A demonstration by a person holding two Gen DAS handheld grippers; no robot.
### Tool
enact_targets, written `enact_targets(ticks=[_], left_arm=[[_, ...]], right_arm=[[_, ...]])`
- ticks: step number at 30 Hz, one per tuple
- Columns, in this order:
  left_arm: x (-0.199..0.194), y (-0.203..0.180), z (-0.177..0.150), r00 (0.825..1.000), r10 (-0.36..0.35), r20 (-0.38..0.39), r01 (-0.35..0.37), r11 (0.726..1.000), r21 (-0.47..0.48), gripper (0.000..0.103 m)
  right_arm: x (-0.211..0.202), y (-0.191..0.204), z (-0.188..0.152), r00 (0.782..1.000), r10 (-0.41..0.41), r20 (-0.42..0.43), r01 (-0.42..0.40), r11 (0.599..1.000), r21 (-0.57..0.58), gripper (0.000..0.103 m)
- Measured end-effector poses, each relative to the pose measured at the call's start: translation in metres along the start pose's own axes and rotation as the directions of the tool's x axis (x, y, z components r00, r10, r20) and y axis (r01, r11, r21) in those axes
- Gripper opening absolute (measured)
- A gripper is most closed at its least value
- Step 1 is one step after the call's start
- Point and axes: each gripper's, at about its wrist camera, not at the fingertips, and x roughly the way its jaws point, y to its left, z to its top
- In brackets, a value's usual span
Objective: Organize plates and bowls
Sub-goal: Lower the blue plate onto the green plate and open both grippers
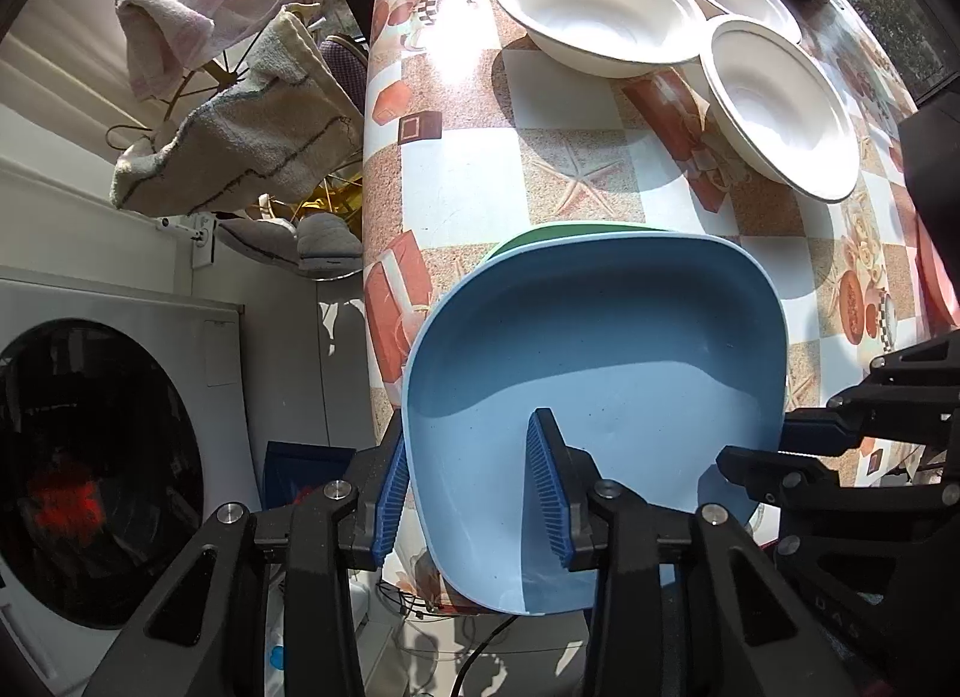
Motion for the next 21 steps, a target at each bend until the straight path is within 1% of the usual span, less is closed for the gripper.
enact_targets(ticks=[1,3,4,6,7,8,9,10,11,12,13,16,18,19,21], left_arm=[[-0.001,-0.003,0.002,1.0,0.0,0.006,0.0,1.0,0.014,0.049],[-0.002,-0.011,0.006,1.0,0.012,0.022,-0.013,0.999,0.045,0.06],[-0.003,-0.014,0.007,0.999,0.023,0.03,-0.024,0.998,0.057,0.063],[-0.005,-0.018,0.008,0.999,0.032,0.044,-0.035,0.997,0.067,0.075],[-0.007,-0.018,0.007,0.998,0.024,0.055,-0.027,0.998,0.062,0.077],[-0.009,-0.018,0.007,0.998,0.018,0.065,-0.022,0.998,0.056,0.079],[-0.01,-0.016,0.006,0.997,0.021,0.069,-0.025,0.998,0.053,0.08],[-0.012,-0.014,0.005,0.997,0.014,0.07,-0.018,0.999,0.045,0.08],[-0.011,-0.011,0.006,0.998,-0.006,0.064,0.004,0.999,0.032,0.082],[-0.01,-0.009,0.006,0.998,-0.026,0.049,0.025,0.999,0.021,0.084],[-0.008,-0.008,0.006,0.999,-0.033,0.029,0.033,0.999,0.013,0.084],[-0.002,-0.008,0.005,0.999,-0.035,-0.02,0.035,0.999,0.007,0.084],[-0.003,-0.013,0.005,0.998,-0.049,-0.042,0.051,0.998,0.025,0.084],[-0.003,-0.017,0.005,0.997,-0.057,-0.047,0.059,0.997,0.04,0.084],[-0.008,-0.028,0.008,0.996,-0.072,-0.051,0.076,0.994,0.081,0.084]], right_arm=[[-0.002,-0.011,0.002,1.0,0.002,0.006,-0.002,1.0,0.006,0.017],[-0.009,-0.036,0.004,1.0,0.007,0.019,-0.008,1.0,0.015,0.017],[-0.01,-0.042,0.002,1.0,-0.001,0.024,0.0,1.0,0.018,0.017],[-0.015,-0.068,0.005,0.999,0.002,0.034,-0.003,0.999,0.041,0.018],[-0.017,-0.08,0.005,0.999,0.007,0.04,-0.009,0.998,0.058,0.023],[-0.019,-0.093,0.001,0.999,0.002,0.048,-0.006,0.997,0.079,0.042],[-0.019,-0.102,-0.008,0.998,-0.012,0.061,0.006,0.995,0.102,0.053],[-0.021,-0.118,-0.009,0.997,-0.022,0.07,0.014,0.992,0.124,0.075],[-0.022,-0.134,-0.014,0.997,-0.018,0.081,0.005,0.988,0.153,0.091],[-0.024,-0.154,-0.017,0.996,0.002,0.09,-0.019,0.982,0.186,0.094],[-0.025,-0.171,-0.02,0.995,0.02,0.096,-0.041,0.975,0.22,0.094],[-0.029,-0.213,-0.03,0.993,0.038,0.111,-0.072,0.947,0.315,0.094],[-0.031,-0.24,-0.037,0.991,0.051,0.124,-0.093,0.925,0.368,0.094],[-0.031,-0.257,-0.054,0.99,0.057,0.129,-0.104,0.913,0.394,0.094],[-0.034,-0.289,-0.063,0.987,0.073,0.143,-0.13,0.884,0.449,0.094]])
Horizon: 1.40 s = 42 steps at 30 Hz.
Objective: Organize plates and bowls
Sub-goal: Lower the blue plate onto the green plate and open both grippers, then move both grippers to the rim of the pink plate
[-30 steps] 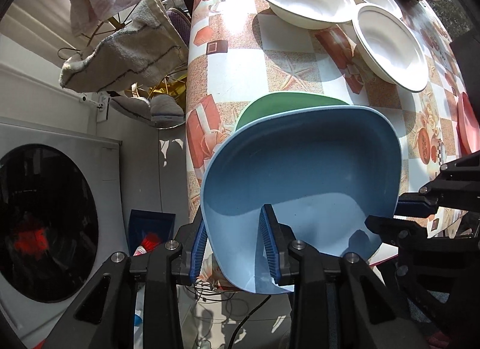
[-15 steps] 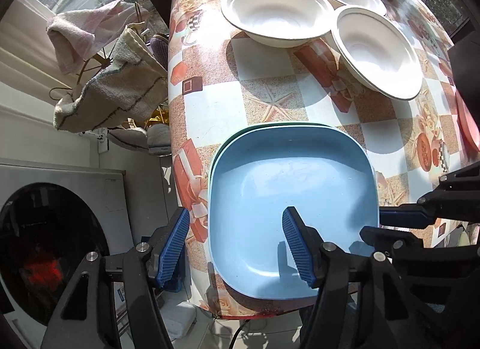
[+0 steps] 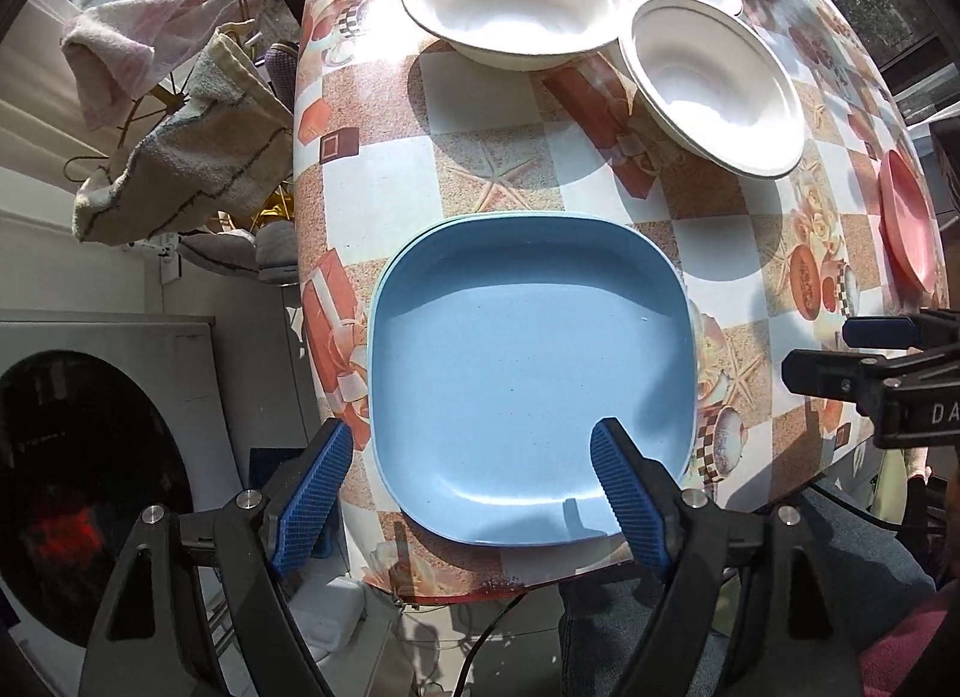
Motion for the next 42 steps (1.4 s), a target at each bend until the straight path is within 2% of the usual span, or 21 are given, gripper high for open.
enact_targets(ticks=[3,4,5,7,8,9,10,15,17,19,21,24,29,33,42], left_arm=[[-0.009,-0.022,0.01,0.997,-0.076,0.007,0.075,0.994,0.073,0.084],[-0.012,-0.032,0.015,0.994,-0.111,0.005,0.11,0.989,0.099,0.084],[-0.015,-0.041,0.018,0.99,-0.138,0.004,0.136,0.983,0.125,0.084],[-0.02,-0.063,0.026,0.987,-0.162,0.005,0.158,0.971,0.181,0.088],[-0.022,-0.074,0.03,0.987,-0.159,0.007,0.154,0.967,0.203,0.094],[-0.023,-0.085,0.034,0.988,-0.155,0.008,0.15,0.962,0.228,0.102],[-0.024,-0.095,0.037,0.987,-0.158,0.009,0.151,0.957,0.247,0.103],[-0.028,-0.144,0.052,0.984,-0.18,-0.011,0.173,0.925,0.339,0.103],[-0.025,-0.162,0.054,0.982,-0.185,-0.028,0.182,0.911,0.369,0.103],[-0.022,-0.178,0.056,0.984,-0.173,-0.041,0.175,0.9,0.399,0.103],[-0.017,-0.193,0.059,0.987,-0.152,-0.059,0.163,0.894,0.417,0.103],[-0.012,-0.211,0.065,0.987,-0.141,-0.078,0.161,0.886,0.436,0.103],[-0.005,-0.238,0.079,0.989,-0.117,-0.095,0.147,0.883,0.446,0.103],[-0.001,-0.259,0.098,0.99,-0.104,-0.096,0.136,0.89,0.436,0.103],[0.004,-0.303,0.148,0.996,-0.077,-0.043,0.088,0.912,0.4,0.103]], right_arm=[[-0.011,-0.049,-0.001,0.999,0.04,0.032,-0.043,0.995,0.095,0.094],[-0.013,-0.065,-0.008,0.998,0.05,0.046,-0.055,0.991,0.122,0.096],[-0.016,-0.078,-0.007,0.997,0.059,0.059,-0.067,0.986,0.154,0.103],[-0.025,-0.103,-0.012,0.993,0.07,0.096,-0.09,0.972,0.215,0.103],[-0.032,-0.111,-0.026,0.991,0.07,0.113,-0.096,0.965,0.243,0.103],[-0.037,-0.125,-0.026,0.989,0.067,0.132,-0.101,0.958,0.27,0.103],[-0.041,-0.131,-0.032,0.987,0.063,0.149,-0.104,0.951,0.29,0.103],[-0.062,-0.167,-0.082,0.975,0.031,0.219,-0.113,0.92,0.374,0.103],[-0.056,-0.175,-0.098,0.973,0.018,0.231,-0.114,0.904,0.412,0.103],[-0.074,-0.186,-0.119,0.972,0.009,0.235,-0.119,0.881,0.457,0.103],[-0.074,-0.204,-0.125,0.972,-0.001,0.234,-0.119,0.86,0.496,0.103],[-0.082,-0.227,-0.153,0.971,-0.014,0.238,-0.121,0.832,0.541,0.103],[-0.07,-0.218,-0.175,0.974,-0.016,0.228,-0.128,0.788,0.602,0.103],[-0.065,-0.204,-0.186,0.975,-0.022,0.221,-0.125,0.771,0.625,0.103],[-0.061,-0.168,-0.174,0.973,-0.063,0.222,-0.085,0.795,0.6,0.103]])
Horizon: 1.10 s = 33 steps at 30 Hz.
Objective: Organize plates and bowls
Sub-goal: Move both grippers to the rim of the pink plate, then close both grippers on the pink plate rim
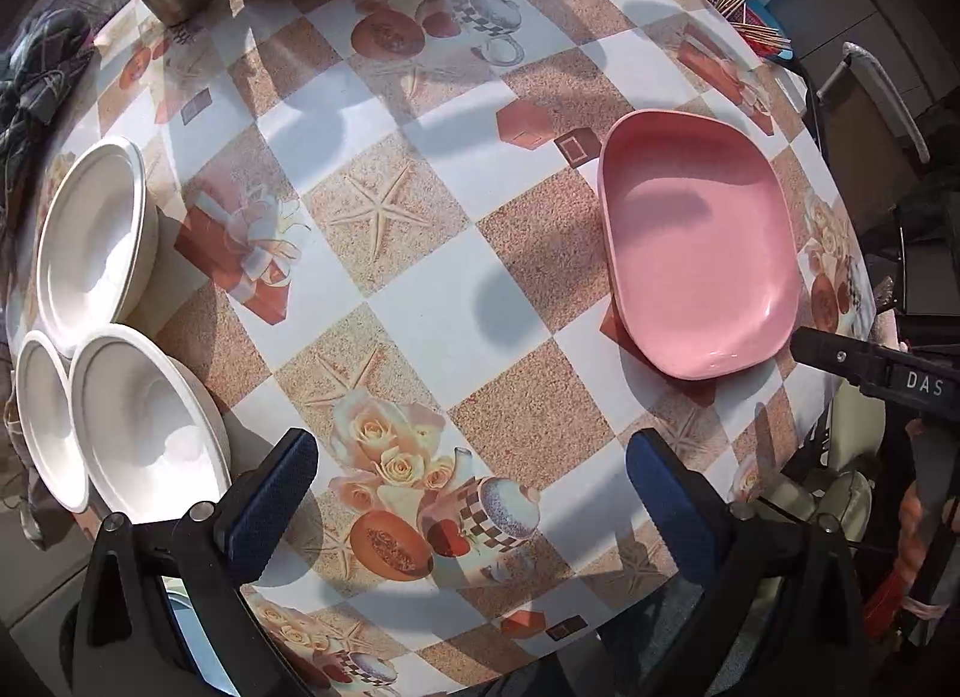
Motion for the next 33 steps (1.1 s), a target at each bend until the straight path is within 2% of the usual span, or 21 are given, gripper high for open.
enact_targets(ticks=[5,9,14,17,19,23,29,33], left_arm=[[0.005,-0.024,0.034,0.999,0.021,0.029,-0.022,1.0,0.018,0.103],[0.02,-0.043,0.058,0.997,0.066,0.046,-0.067,0.997,0.037,0.103],[0.042,-0.043,0.08,0.993,0.106,0.059,-0.106,0.994,-0.019,0.103],[0.056,-0.04,0.088,0.995,0.1,0.027,-0.099,0.993,-0.058,0.103],[0.065,-0.032,0.091,0.994,0.11,0.002,-0.11,0.99,-0.083,0.103],[0.07,-0.02,0.091,0.999,0.048,0.005,-0.047,0.989,-0.138,0.103],[0.069,-0.017,0.078,0.997,0.05,0.05,-0.04,0.982,-0.186,0.103],[0.072,-0.014,0.082,0.999,0.046,0.006,-0.043,0.978,-0.206,0.103]], right_arm=[[0.007,0.022,0.008,0.999,-0.047,0.017,0.047,0.998,-0.051,0.103],[0.018,0.043,0.014,0.994,-0.109,0.023,0.111,0.988,-0.105,0.103],[0.03,0.067,0.012,0.992,-0.123,0.024,0.125,0.979,-0.158,0.103],[0.033,0.085,0.011,0.985,-0.166,0.05,0.173,0.963,-0.206,0.103],[0.034,0.099,0.012,0.982,-0.174,0.066,0.185,0.954,-0.235,0.103],[0.033,0.114,0.005,0.983,-0.166,0.075,0.18,0.952,-0.248,0.103],[0.021,0.098,-0.009,0.983,-0.123,0.137,0.151,0.964,-0.22,0.103],[0.017,0.105,-0.009,0.983,-0.142,0.114,0.164,0.963,-0.216,0.103]])
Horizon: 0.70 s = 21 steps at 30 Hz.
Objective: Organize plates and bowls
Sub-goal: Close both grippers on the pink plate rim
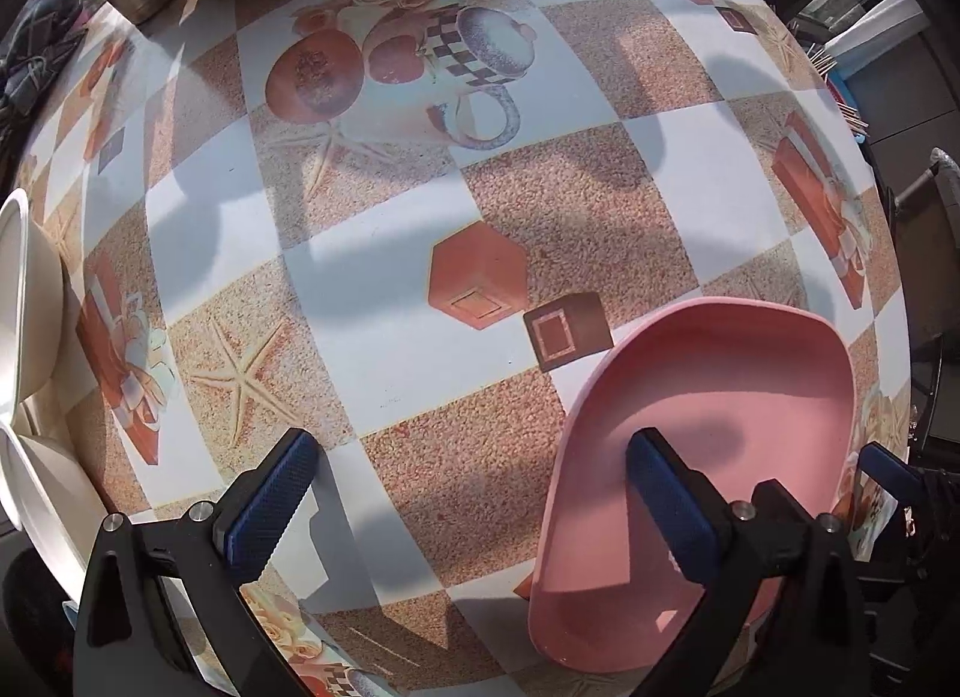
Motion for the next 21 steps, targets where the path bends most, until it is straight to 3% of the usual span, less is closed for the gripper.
enact_targets(ticks=[3,8,10,12,14,15,17,21], left_arm=[[0.001,-0.008,0.007,0.999,0.0,-0.033,0.001,1.0,0.006,0.103],[-0.005,-0.03,0.009,1.0,-0.006,-0.018,0.008,0.997,0.071,0.092],[-0.008,-0.033,0.009,1.0,-0.012,-0.013,0.013,0.996,0.084,0.087],[-0.014,-0.037,0.009,1.0,-0.02,0.005,0.019,0.994,0.105,0.072],[-0.019,-0.043,0.009,1.0,-0.021,0.012,0.019,0.991,0.132,0.058],[-0.021,-0.044,0.009,0.999,-0.033,0.016,0.03,0.988,0.152,0.047],[-0.024,-0.047,0.006,0.999,-0.037,0.015,0.033,0.98,0.195,0.036],[-0.024,-0.037,-0.011,0.999,-0.044,0.007,0.042,0.98,0.197,0.034]], right_arm=[[-0.001,0.005,0.003,1.0,0.002,0.008,-0.002,1.0,-0.013,0.101],[-0.013,0.023,0.0,0.999,0.031,0.04,-0.029,0.997,-0.066,0.072],[-0.016,0.027,-0.001,0.999,0.037,0.038,-0.034,0.998,-0.058,0.068],[-0.019,0.027,-0.001,0.998,0.051,0.039,-0.05,0.998,-0.042,0.058],[-0.023,0.032,-0.002,0.996,0.072,0.046,-0.07,0.996,-0.058,0.029],[-0.024,0.033,-0.002,0.996,0.077,0.038,-0.075,0.996,-0.052,0.029],[-0.024,0.035,-0.003,0.996,0.086,0.03,-0.085,0.996,-0.032,0.028],[-0.017,0.029,0.0,0.994,0.105,-0.001,-0.105,0.994,-0.039,0.028]])
